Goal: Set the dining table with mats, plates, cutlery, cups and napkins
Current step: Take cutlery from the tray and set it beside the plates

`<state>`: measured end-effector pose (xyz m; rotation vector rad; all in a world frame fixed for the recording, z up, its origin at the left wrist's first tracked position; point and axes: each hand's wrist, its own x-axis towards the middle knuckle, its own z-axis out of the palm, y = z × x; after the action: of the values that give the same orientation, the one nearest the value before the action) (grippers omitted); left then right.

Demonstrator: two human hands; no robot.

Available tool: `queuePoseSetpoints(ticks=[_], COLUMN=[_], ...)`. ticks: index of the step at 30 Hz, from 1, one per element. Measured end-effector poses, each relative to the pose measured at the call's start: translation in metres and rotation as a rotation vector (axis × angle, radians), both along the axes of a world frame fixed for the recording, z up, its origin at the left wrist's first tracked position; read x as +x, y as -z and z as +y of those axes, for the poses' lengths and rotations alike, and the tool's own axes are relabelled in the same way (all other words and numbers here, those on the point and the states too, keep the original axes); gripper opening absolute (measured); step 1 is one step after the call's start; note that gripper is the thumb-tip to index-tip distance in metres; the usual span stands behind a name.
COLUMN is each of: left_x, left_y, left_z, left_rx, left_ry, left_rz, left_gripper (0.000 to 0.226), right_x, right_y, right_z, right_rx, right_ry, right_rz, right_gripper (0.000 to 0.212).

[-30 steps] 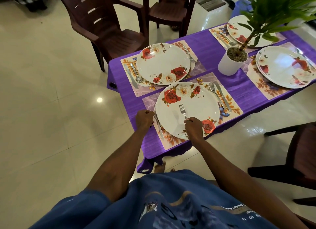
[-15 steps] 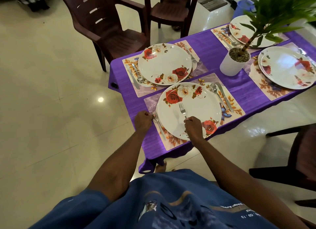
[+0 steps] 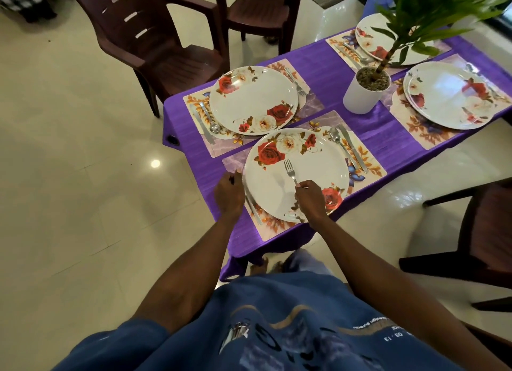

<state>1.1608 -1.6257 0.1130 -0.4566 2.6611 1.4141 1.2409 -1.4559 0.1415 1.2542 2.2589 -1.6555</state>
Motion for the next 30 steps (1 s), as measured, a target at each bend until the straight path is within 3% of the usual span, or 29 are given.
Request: queuePoseSetpoints(ticks=[6,12,17,23,30], left_x=[0.005,-0.005,-0.010,-0.004,-0.015], left_y=[-0.016,-0.030,-0.026,-0.025,-0.034], left_z=[0.074,0.172,0.294,0.460,0.542], left_rx=[0.132,0.251,0.297,0.477,0.511], left_ry=[0.108,0.294,0.380,0.320,0.168], left_rz=[0.099,-0.018,-0.120,-0.331,-0.341], left_gripper=[0.032,0.020,0.023,0.018,0.012], right_x=[-0.003,-0.020,-0.027,-0.014,-0.038], right_y=[-0.008,-0.001,-0.003,-0.007,-0.017], right_z=[0.046,0.136,0.247,0.392,0.483], right_rx=[-0.086,-0.154,-0.145,-0.124,-0.039], right_ry=[0.092,0.205,0.230,0.152,-0.098], right_rz=[0.059,0.125,0.171,0.151,0.146], right_gripper=[0.023,0.040,0.028,0.020,0.015])
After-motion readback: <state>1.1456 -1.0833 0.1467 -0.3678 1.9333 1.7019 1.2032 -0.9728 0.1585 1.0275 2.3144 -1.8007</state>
